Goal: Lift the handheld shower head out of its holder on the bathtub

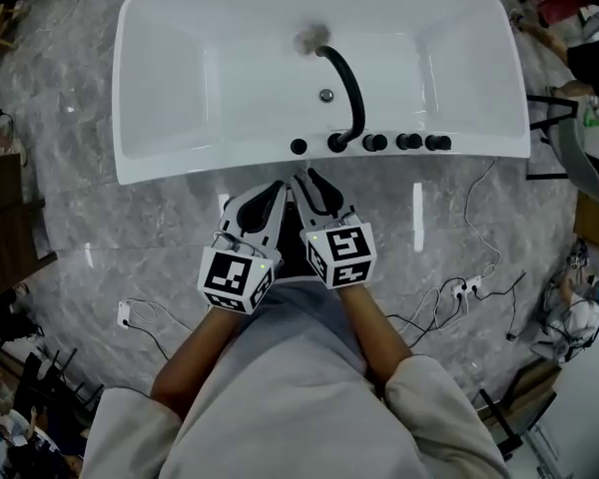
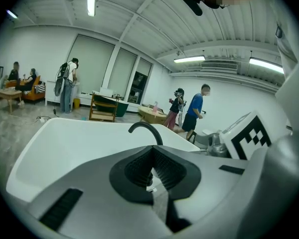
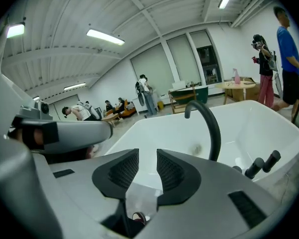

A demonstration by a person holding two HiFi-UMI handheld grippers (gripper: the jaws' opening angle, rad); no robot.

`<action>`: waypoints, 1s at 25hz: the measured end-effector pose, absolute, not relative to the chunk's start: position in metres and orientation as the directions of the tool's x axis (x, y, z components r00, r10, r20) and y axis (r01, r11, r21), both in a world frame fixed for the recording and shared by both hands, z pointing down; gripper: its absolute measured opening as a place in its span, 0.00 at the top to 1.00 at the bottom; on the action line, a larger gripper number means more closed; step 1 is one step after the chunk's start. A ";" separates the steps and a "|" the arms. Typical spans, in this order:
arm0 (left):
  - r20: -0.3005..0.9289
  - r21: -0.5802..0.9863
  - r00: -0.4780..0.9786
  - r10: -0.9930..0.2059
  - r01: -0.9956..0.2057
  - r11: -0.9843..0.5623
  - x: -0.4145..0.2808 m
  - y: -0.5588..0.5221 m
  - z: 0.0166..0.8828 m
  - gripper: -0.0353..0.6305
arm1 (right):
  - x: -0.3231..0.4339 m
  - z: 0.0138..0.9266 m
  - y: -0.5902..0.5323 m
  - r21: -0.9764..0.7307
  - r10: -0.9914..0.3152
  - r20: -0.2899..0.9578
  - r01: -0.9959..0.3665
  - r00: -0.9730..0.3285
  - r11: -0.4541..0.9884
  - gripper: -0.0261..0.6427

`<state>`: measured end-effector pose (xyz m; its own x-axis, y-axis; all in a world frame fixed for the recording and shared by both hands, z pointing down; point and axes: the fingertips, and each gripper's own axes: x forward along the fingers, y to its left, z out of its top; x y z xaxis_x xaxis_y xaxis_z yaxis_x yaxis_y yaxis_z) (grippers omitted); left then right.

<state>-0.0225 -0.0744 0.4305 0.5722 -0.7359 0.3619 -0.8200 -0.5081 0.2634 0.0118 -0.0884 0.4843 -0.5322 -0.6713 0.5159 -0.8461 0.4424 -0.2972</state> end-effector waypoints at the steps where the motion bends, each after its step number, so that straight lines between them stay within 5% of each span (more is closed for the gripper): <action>1: 0.363 0.269 0.576 -0.732 -0.817 -0.510 -0.022 -0.073 0.432 0.94 | 0.013 0.491 -0.089 -0.292 -0.669 0.526 -0.851 -0.524 0.437 0.79; 25: 0.429 0.309 0.558 -0.710 -0.829 -0.466 -0.039 -0.047 0.467 0.94 | 0.010 0.612 -0.116 -0.168 -0.628 0.684 -0.918 -0.371 0.358 0.66</action>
